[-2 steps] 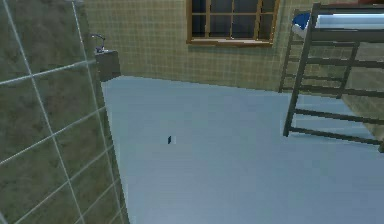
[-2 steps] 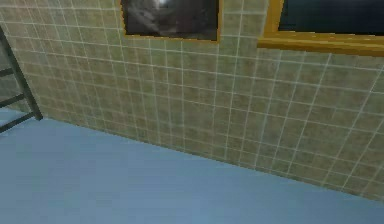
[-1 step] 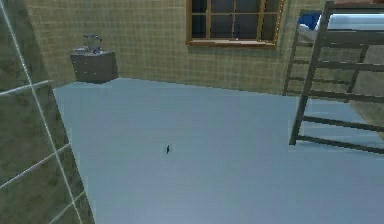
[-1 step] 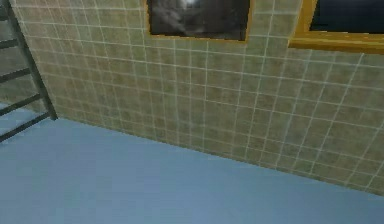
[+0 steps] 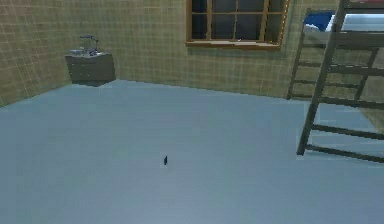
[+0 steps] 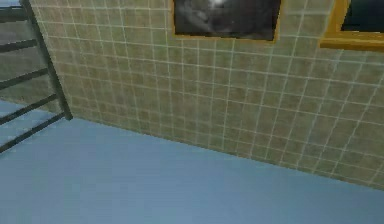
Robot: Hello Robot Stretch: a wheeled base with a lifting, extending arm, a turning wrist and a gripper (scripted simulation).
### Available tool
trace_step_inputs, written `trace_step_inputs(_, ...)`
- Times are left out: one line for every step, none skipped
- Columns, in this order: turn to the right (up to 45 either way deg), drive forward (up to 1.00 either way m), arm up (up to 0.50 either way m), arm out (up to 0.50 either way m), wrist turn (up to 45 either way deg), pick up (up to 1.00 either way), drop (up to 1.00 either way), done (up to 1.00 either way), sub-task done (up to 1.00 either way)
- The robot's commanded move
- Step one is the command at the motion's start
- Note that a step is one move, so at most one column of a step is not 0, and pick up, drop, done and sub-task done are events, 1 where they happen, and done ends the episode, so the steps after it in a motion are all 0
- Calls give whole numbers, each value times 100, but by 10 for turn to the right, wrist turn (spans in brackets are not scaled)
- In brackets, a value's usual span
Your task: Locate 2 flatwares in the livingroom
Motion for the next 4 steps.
trace_step_inputs(450,0,0,0,0,0,0,0,0)
trace_step_inputs(450,0,0,0,0,0,0,0,0)
trace_step_inputs(180,0,0,0,0,0,0,0,0)
trace_step_inputs(0,20,0,0,0,0,0,0,0)
